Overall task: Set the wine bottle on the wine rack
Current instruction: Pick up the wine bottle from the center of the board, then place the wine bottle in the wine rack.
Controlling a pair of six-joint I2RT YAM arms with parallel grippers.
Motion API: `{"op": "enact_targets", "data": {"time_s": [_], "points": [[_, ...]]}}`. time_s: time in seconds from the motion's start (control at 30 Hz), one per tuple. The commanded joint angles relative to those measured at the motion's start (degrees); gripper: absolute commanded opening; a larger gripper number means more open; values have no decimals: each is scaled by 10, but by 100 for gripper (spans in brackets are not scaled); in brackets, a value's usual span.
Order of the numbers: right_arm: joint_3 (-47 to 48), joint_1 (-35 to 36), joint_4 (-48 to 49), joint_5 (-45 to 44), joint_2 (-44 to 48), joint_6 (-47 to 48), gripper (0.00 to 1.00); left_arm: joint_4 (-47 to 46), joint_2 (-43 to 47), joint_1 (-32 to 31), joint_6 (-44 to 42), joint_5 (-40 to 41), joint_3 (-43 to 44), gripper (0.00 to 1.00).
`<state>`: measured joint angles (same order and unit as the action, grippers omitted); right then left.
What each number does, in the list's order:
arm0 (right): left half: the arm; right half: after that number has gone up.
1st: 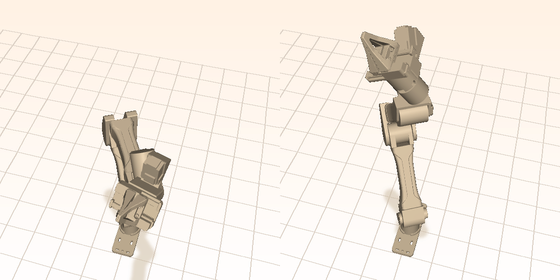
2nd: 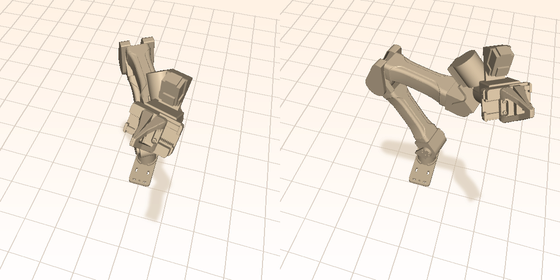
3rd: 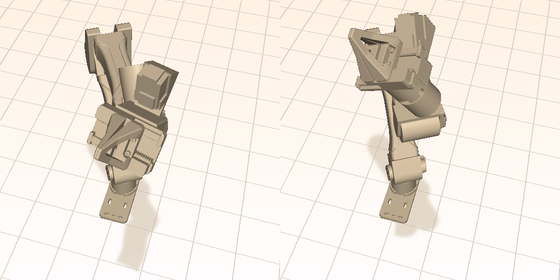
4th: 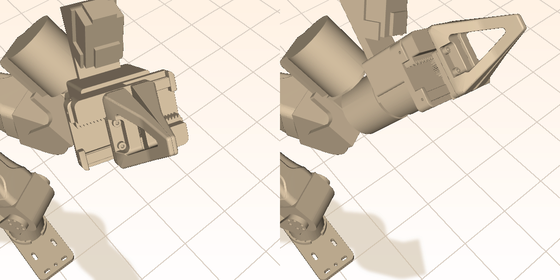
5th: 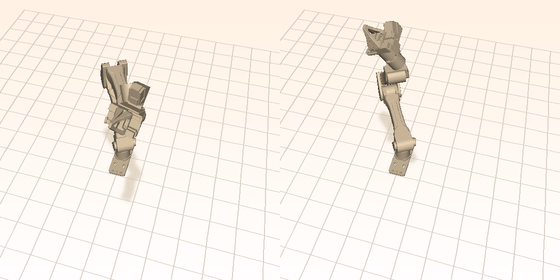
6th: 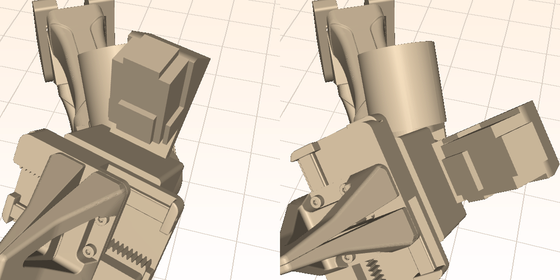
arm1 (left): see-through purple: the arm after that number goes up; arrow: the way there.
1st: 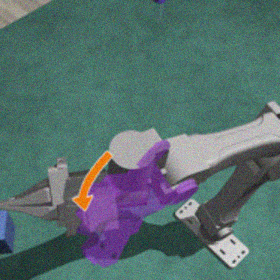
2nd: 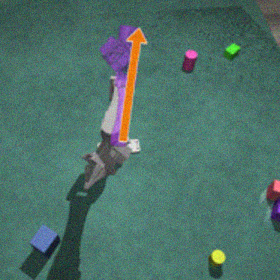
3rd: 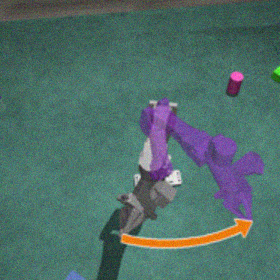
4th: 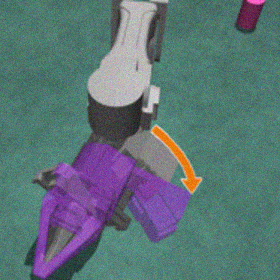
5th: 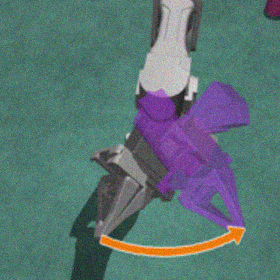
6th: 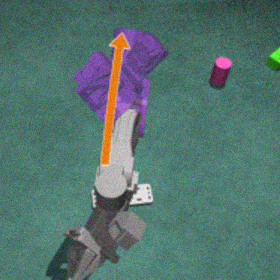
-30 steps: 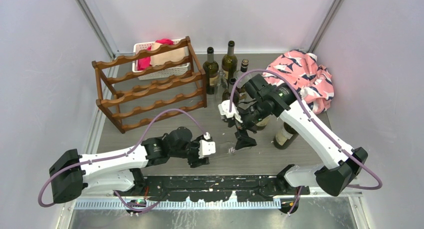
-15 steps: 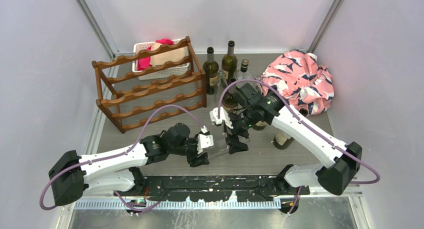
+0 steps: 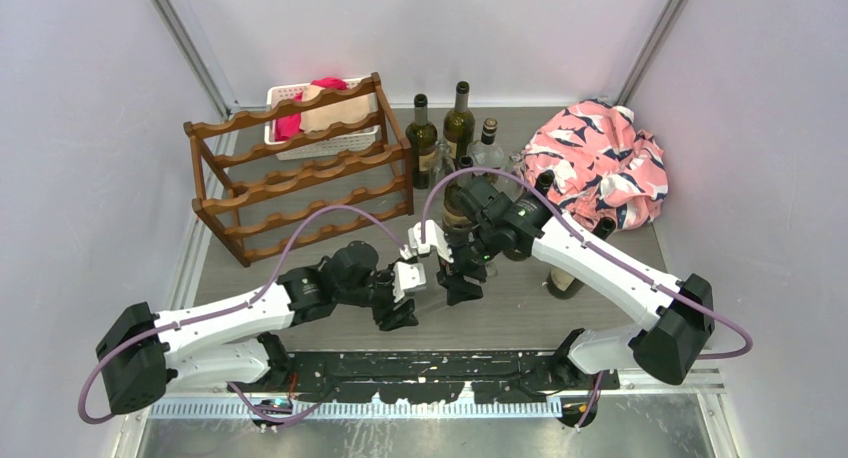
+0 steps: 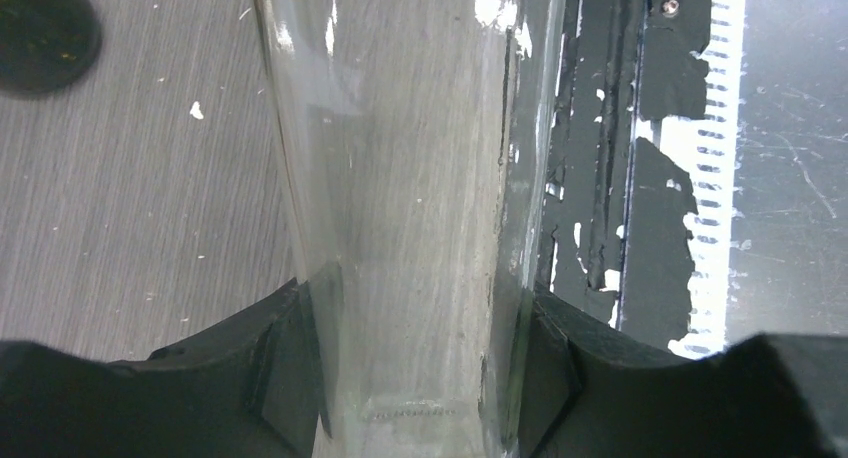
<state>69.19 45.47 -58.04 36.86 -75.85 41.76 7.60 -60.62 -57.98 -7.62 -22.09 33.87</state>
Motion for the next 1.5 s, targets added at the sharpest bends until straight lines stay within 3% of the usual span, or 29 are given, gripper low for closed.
{"op": "enact_targets", "data": {"time_s": [0.0, 0.1, 0.17, 0.2, 0.37, 0.47, 0.87, 1.03, 1.23, 1.47], "points": [[3, 4, 32, 2, 3, -23, 36, -44, 31, 3, 2, -18, 25, 0], [4, 4, 30, 0, 6, -27, 11, -43, 42, 4, 4, -10, 22, 0], [5, 4, 30, -1, 8, -36, 2, -43, 50, 4, 5, -8, 17, 0], [6, 4, 30, -1, 10, -41, 1, -42, 54, 4, 7, -5, 15, 6], [17, -1, 27, 15, 10, -63, 1, -52, 78, 5, 41, 4, 1, 74], [24, -11, 28, 26, 8, -78, 1, -41, 99, 4, 59, 6, 0, 86], [33, -73, 38, 57, 16, -128, 1, 123, 238, 4, 139, 131, 82, 89], [35, -87, 21, 60, 29, -121, 1, 143, 286, 4, 140, 189, 130, 94], [43, -88, 8, 42, 31, -105, 1, 164, 275, 4, 131, 261, 181, 95], [160, -86, -131, -7, -12, -3, 1, 206, 232, 4, 106, 297, 244, 92]]}}
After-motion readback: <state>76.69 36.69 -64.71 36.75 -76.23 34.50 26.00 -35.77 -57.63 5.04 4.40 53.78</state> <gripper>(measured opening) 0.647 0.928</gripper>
